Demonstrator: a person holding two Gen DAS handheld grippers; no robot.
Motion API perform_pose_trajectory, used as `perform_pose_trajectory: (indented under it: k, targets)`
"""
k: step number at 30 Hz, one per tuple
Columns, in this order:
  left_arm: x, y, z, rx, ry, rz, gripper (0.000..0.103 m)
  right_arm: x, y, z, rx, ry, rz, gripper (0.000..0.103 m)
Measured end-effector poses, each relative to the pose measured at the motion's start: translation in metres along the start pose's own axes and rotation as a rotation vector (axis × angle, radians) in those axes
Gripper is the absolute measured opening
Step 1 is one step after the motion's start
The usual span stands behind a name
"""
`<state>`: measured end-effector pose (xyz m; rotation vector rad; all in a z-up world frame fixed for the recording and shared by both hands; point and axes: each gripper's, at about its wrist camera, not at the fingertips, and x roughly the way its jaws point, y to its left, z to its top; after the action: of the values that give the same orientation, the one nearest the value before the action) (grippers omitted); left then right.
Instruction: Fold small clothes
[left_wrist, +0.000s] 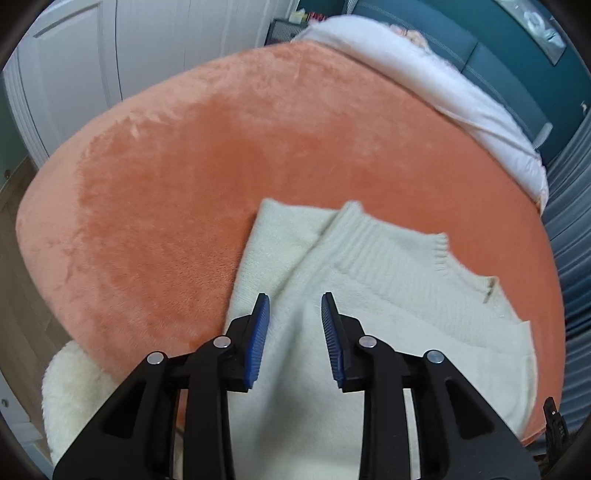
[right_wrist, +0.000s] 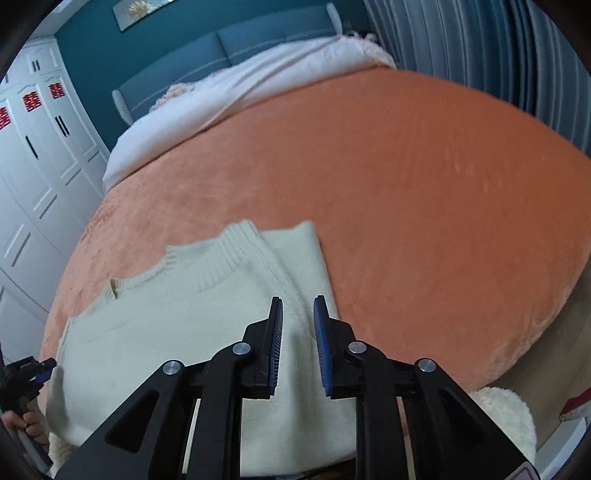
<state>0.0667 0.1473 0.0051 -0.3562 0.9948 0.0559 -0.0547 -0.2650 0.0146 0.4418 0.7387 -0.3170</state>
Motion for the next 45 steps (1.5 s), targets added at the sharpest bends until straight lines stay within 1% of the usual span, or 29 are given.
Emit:
perform_pose_trajectory:
  k: [1,2,4,6,7,8,10,12,13,14,16,19,20,22,23,25,27,28,30,31,32,35,36,38,39,40,41,43,45]
  targets:
    - [-0.010,-0.008,-0.005,0.021,-0.011,-0.020,0.030,-0.011,0.013,-0.003,-0.040,-0.020,0.047,0.021]
    - [-0.017,-0.018,-0.012,0.046,-0.015,-0.041,0.032,-0.019,0.023,-0.007,-0.079,-0.012,0.100,0.021]
    - [-0.022,-0.042,-0.031,0.097,0.003,-0.080,0.034,-0.024,0.063,-0.026,-0.178,0.046,0.231,0.021]
    - [-0.013,-0.062,-0.051,0.141,0.058,-0.115,0.034,-0.015,0.104,-0.047,-0.246,0.122,0.338,0.020]
    - [-0.006,-0.069,-0.060,0.161,0.082,-0.105,0.034,-0.008,0.127,-0.060,-0.282,0.162,0.384,0.020]
    - [0.003,-0.073,-0.068,0.178,0.103,-0.083,0.034,-0.002,0.143,-0.069,-0.311,0.187,0.407,0.020]
    - [0.011,-0.073,-0.077,0.216,0.081,-0.053,0.036,0.018,0.168,-0.083,-0.376,0.239,0.430,0.019]
    - [0.013,-0.069,-0.076,0.251,0.071,-0.053,0.036,0.042,0.169,-0.083,-0.383,0.265,0.374,0.007]
    - [0.012,-0.067,-0.074,0.258,0.074,-0.052,0.036,0.054,0.158,-0.077,-0.336,0.279,0.377,0.000]
    - [0.011,-0.064,-0.073,0.259,0.074,-0.041,0.036,0.058,0.144,-0.070,-0.283,0.274,0.353,0.000]
    - [0.013,-0.054,-0.071,0.240,0.075,-0.007,0.037,0.058,0.101,-0.054,-0.182,0.222,0.228,0.000]
    - [0.019,-0.041,-0.068,0.177,0.092,-0.050,0.037,0.055,0.002,-0.030,0.043,0.193,0.050,0.000]
    - [0.019,-0.043,-0.069,0.185,0.090,-0.046,0.037,0.054,-0.022,-0.026,0.089,0.184,0.034,0.000]
    - [0.019,-0.046,-0.070,0.195,0.083,-0.028,0.037,0.051,-0.058,-0.023,0.222,0.191,0.114,0.000]
    - [0.019,-0.047,-0.070,0.192,0.080,-0.022,0.037,0.049,-0.059,-0.022,0.232,0.196,0.123,0.000]
    - [0.019,-0.049,-0.071,0.192,0.079,-0.014,0.037,0.038,-0.043,-0.018,0.157,0.158,0.080,0.000]
    - [0.019,-0.049,-0.070,0.195,0.085,-0.015,0.037,0.031,-0.028,-0.016,0.100,0.129,0.074,0.002]
    - [0.019,-0.048,-0.069,0.197,0.088,-0.016,0.037,0.032,-0.024,-0.019,0.084,0.133,0.068,0.002]
    - [0.019,-0.048,-0.069,0.197,0.090,-0.015,0.037,0.053,-0.026,-0.026,0.063,0.212,0.016,0.000]
    - [0.019,-0.048,-0.069,0.199,0.089,-0.012,0.037,0.056,-0.034,-0.024,0.086,0.215,0.027,0.000]
    - [0.019,-0.049,-0.069,0.202,0.090,-0.007,0.037,0.047,-0.038,-0.022,0.096,0.204,0.032,0.000]
    - [0.019,-0.049,-0.069,0.200,0.089,-0.006,0.037,0.023,-0.029,-0.016,0.050,0.154,0.031,0.000]
    - [0.019,-0.050,-0.069,0.200,0.087,-0.006,0.037,0.019,-0.026,-0.017,0.021,0.151,0.017,0.000]
    - [0.020,-0.050,-0.069,0.205,0.084,0.000,0.037,0.027,-0.026,-0.025,-0.029,0.184,-0.033,0.000]
    - [0.020,-0.050,-0.070,0.207,0.083,0.004,0.038,0.036,-0.030,-0.030,-0.030,0.224,-0.046,0.000]
    - [0.020,-0.051,-0.070,0.210,0.081,0.008,0.038,0.044,-0.034,-0.034,-0.007,0.274,-0.032,0.000]
    - [0.020,-0.051,-0.070,0.215,0.081,0.010,0.038,0.044,-0.035,-0.033,0.010,0.270,-0.029,0.000]
    - [0.019,-0.052,-0.071,0.211,0.082,0.009,0.038,0.031,-0.028,-0.026,0.010,0.223,-0.011,0.000]
    - [0.019,-0.052,-0.070,0.208,0.085,0.006,0.038,0.022,-0.019,-0.025,0.004,0.204,0.038,0.006]
